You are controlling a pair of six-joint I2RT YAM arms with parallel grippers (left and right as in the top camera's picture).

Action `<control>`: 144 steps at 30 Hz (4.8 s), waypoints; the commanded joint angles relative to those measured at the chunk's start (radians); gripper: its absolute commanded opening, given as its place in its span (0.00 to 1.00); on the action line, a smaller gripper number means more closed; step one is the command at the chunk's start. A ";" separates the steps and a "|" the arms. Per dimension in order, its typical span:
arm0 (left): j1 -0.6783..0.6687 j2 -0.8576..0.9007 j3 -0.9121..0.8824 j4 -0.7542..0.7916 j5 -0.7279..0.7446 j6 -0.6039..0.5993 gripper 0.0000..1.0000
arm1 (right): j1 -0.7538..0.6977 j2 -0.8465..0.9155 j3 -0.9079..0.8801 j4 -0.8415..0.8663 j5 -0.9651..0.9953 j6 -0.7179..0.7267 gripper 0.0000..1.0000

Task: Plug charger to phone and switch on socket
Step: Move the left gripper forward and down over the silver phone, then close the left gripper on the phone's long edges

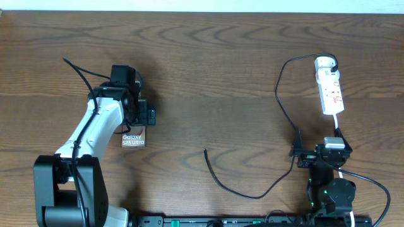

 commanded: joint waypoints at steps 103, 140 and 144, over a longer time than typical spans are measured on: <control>0.021 0.066 -0.167 0.220 -0.002 0.084 0.98 | -0.009 -0.007 -0.001 -0.004 0.001 0.002 0.99; 0.021 0.066 -0.167 0.227 -0.002 0.085 0.86 | -0.009 -0.007 -0.001 -0.004 0.001 0.002 0.99; 0.021 0.066 -0.167 0.227 -0.002 0.085 0.83 | -0.009 -0.007 -0.001 -0.004 0.001 0.002 0.99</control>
